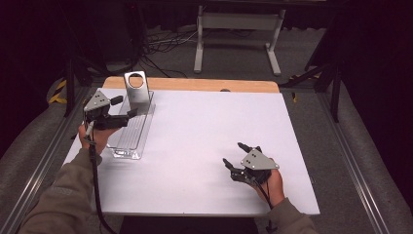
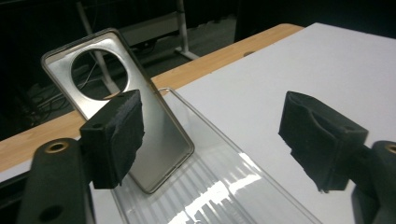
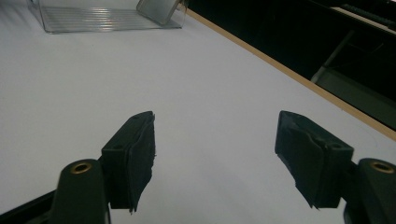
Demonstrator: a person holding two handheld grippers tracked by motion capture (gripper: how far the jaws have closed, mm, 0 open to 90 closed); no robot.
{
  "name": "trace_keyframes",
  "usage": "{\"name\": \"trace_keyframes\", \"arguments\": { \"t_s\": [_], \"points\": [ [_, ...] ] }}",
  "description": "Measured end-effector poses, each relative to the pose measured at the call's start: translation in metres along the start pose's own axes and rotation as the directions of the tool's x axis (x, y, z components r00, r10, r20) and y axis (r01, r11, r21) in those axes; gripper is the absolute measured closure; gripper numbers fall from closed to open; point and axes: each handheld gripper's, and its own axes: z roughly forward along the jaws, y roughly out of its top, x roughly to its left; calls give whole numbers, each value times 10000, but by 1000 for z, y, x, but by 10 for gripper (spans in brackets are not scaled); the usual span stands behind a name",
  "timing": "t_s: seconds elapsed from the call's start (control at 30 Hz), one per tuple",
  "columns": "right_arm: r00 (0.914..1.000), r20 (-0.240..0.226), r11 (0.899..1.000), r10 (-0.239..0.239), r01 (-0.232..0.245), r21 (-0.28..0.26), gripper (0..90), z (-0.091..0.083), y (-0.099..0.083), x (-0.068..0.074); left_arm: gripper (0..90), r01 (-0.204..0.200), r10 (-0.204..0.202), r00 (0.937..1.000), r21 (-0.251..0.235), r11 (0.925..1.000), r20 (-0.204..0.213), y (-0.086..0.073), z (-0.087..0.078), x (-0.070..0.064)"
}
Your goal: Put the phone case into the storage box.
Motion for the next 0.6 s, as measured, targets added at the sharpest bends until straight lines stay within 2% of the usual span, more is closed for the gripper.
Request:
{"name": "trace_keyframes", "arguments": {
  "t_s": [0.13, 0.23, 0.37, 0.6],
  "points": [
    [10000, -77, 10000, -46, 46, 16, 317, 1, -1, 1, 168, -127, 127, 9999, -202, 9997, -5, 1, -1, -6],
    [9998, -218, 9999, 37, -40, -122, 396, 0, -2, 1, 121, -179, 179, 9998, -197, 9996, -36, 2, -1, -10],
    [9996, -284, 9998, 97, -102, -185, 393, -3, -1, 1, 95, -160, 160, 9999, -316, 9994, -8, 2, -2, -16],
    [9998, -146, 9998, 142, -145, -163, 426, -12, -3, 2, 76, -390, 399, 9991, -529, 9978, 159, 4, -5, -26]
  ]
}}
